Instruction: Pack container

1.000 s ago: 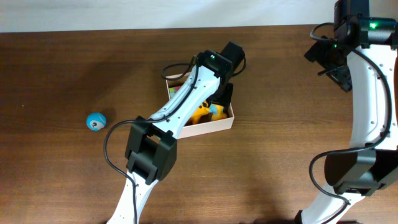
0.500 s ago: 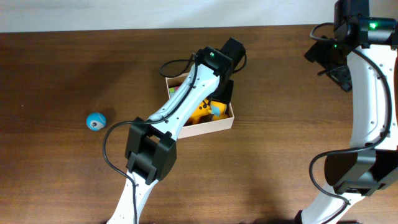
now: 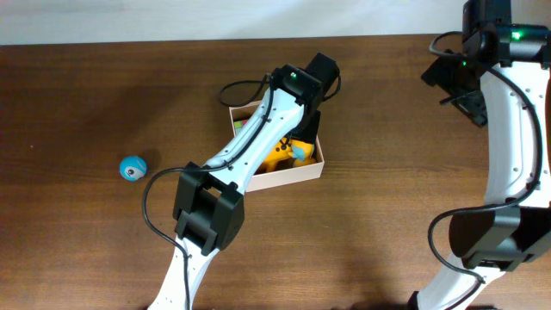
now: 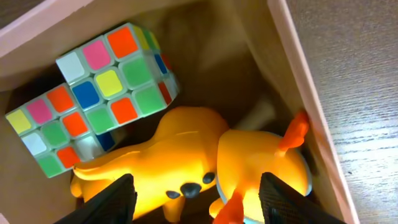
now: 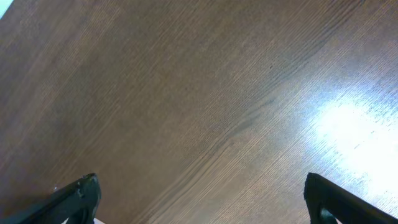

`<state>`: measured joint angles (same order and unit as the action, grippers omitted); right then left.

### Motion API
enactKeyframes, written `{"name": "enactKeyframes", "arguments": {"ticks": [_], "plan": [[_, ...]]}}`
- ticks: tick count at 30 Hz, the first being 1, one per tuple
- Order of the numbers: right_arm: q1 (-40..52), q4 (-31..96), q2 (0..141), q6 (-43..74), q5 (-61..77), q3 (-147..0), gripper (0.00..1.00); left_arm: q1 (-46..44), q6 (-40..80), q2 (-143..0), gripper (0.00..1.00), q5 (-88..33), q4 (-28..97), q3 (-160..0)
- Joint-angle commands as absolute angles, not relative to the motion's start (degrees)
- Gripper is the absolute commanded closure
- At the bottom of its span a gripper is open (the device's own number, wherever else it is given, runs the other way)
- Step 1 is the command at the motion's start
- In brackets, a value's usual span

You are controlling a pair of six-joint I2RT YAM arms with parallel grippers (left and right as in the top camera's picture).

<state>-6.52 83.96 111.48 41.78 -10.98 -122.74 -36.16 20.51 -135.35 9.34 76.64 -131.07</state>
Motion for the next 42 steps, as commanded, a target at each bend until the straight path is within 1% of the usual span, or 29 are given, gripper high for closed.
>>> {"name": "enactKeyframes", "arguments": {"ticks": [1,9,18,28,42], "plan": [[-6.8,84.0,111.0,42.0,-11.1,-123.3,0.01,-35.6,19.9,-135.8,0.35,10.4,76.8,-131.2],[-6.8,84.0,111.0,42.0,-11.1,-123.3,0.01,-35.7,21.4,-136.0,0.35,10.3,75.9,-127.4],[-6.8,84.0,111.0,42.0,-11.1,-123.3,0.01,-36.8,21.6,-136.4,0.35,10.3,75.3,-127.4],[-6.8,84.0,111.0,42.0,-11.1,-123.3,0.01,-37.7,22.2,-141.1,0.35,10.2,75.0,-127.4],[-6.8,84.0,111.0,42.0,-11.1,-123.3,0.01,-37.2,22.2,-141.0,0.35,10.4,76.8,-130.5]]}}
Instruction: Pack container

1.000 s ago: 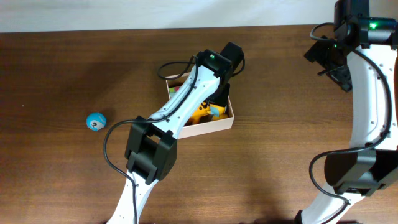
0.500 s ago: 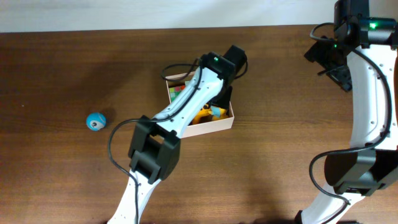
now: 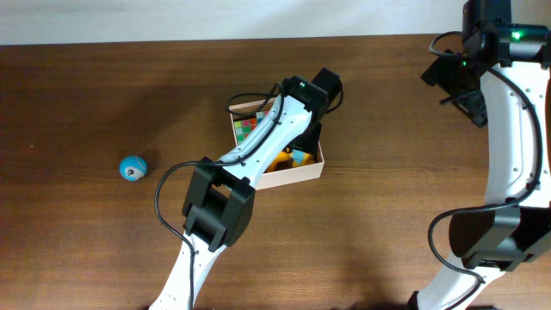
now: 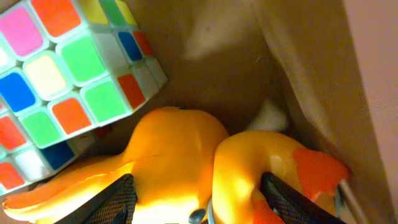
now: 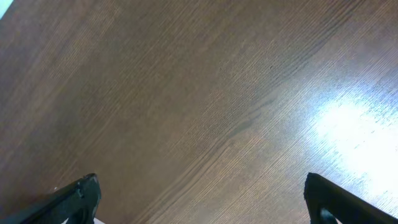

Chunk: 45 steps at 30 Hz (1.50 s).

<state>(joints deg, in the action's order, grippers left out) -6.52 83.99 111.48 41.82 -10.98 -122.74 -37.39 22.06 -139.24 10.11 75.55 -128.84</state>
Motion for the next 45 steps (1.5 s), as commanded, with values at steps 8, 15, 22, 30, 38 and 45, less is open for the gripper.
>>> {"name": "enactKeyframes", "arguments": {"ticks": [8,15,22,30,38,45], "plan": [[-6.8,84.0,111.0,42.0,-11.1,-123.3,0.01,-36.9,22.2,-141.0,0.35,10.4,78.9,-135.4],[-6.8,84.0,111.0,42.0,-11.1,-123.3,0.01,-36.9,22.2,-140.8,0.35,10.4,79.8,-135.4],[-6.8,84.0,111.0,42.0,-11.1,-123.3,0.01,-36.9,22.2,-138.4,0.35,10.5,79.5,-135.9],[-6.8,84.0,111.0,42.0,-11.1,-123.3,0.01,-36.9,22.2,-136.8,0.35,10.4,79.6,-137.3],[-6.8,84.0,111.0,42.0,-11.1,-123.3,0.01,-37.0,22.2,-136.5,0.35,9.7,81.2,-137.3],[-6.8,84.0,111.0,42.0,-11.1,-123.3,0.01,-37.1,22.2,-134.4,0.35,7.0,81.3,-137.3]]}}
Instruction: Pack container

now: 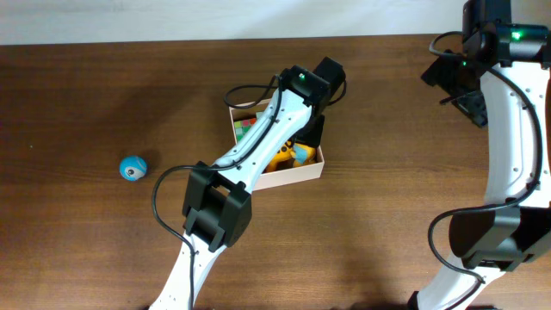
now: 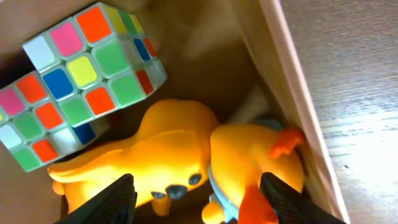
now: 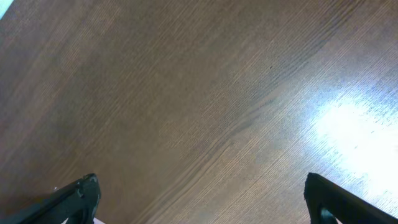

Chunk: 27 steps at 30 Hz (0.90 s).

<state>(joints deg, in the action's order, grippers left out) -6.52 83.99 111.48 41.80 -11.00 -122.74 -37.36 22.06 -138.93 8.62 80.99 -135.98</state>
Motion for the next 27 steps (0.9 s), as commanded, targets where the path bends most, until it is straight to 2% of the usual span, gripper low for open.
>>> {"name": "enactKeyframes", "arguments": {"ticks": [1,27], "plan": [[-6.8,84.0,111.0,42.0,-11.1,-123.3,0.01,-37.1,22.2,-134.1,0.35,7.0,81.3,-137.3],[-6.8,84.0,111.0,42.0,-11.1,-123.3,0.01,-41.3,22.2,-132.7,0.35,6.5,84.5,-136.8]]}}
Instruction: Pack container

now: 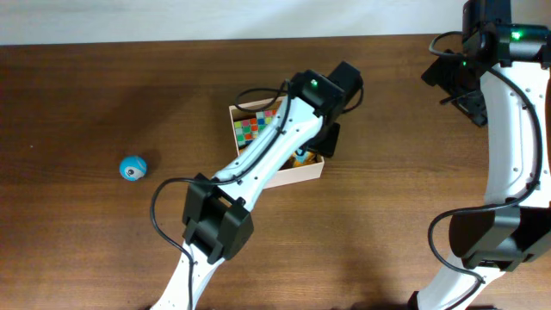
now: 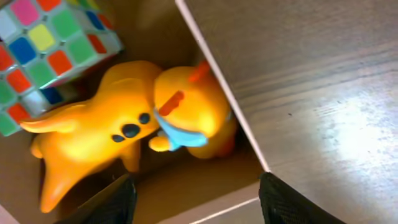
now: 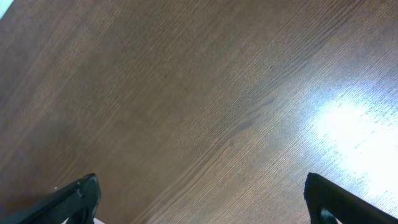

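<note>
A shallow pale box (image 1: 288, 178) stands mid-table. In it lie a colourful puzzle cube (image 1: 251, 131) and an orange plush toy with a blue bit (image 1: 301, 156). The left wrist view shows the toy (image 2: 124, 124), the cube (image 2: 43, 50) and the box's right wall (image 2: 217, 93). My left gripper (image 1: 331, 138) hangs open over that right wall, nothing between its fingers (image 2: 198, 205). A small blue ball (image 1: 132, 168) rests on the table far to the left. My right gripper (image 1: 469, 96) is open above bare wood (image 3: 199, 199) at the back right.
Dark wooden table (image 1: 413, 215) all around the box. My left arm stretches from the front edge across the box's left half, hiding part of its contents. A white wall strip runs along the far edge.
My left gripper has moved right and higher, from over the toy and cube to above the box's right wall. It stays open. The toy stays in the box. My right arm is unchanged.
My left gripper was open over the orange toy and cube inside the box. Then it sat lower, close against the toy, then higher again. Now it stands over the box's right wall, empty. The blue ball and my right arm kept still throughout.
</note>
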`<state>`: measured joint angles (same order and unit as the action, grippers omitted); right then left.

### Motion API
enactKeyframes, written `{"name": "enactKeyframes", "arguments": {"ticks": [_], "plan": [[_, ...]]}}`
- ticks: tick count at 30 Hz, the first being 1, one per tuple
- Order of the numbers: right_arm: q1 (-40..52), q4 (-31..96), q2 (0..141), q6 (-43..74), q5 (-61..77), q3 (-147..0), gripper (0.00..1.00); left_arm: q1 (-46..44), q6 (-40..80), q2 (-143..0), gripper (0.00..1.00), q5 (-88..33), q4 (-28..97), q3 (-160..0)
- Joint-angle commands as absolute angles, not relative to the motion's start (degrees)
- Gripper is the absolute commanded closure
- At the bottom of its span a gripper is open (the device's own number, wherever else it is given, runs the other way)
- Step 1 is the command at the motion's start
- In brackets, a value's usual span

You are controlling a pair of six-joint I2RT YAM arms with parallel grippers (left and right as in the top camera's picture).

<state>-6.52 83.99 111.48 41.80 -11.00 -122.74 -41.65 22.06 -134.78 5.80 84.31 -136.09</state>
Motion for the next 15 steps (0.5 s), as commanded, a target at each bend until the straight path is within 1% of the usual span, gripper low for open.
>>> {"name": "enactKeyframes", "arguments": {"ticks": [1,9,15], "plan": [[-6.8,84.0,111.0,42.0,-11.1,-123.3,0.01,-41.3,22.2,-132.7,0.35,6.9,84.5,-136.8],[-6.8,84.0,111.0,42.0,-11.1,-123.3,0.01,-41.2,22.2,-132.7,0.35,9.0,84.5,-136.1],[-6.8,84.0,111.0,42.0,-11.1,-123.3,0.01,-41.3,22.2,-133.0,0.35,9.1,83.5,-132.4]]}}
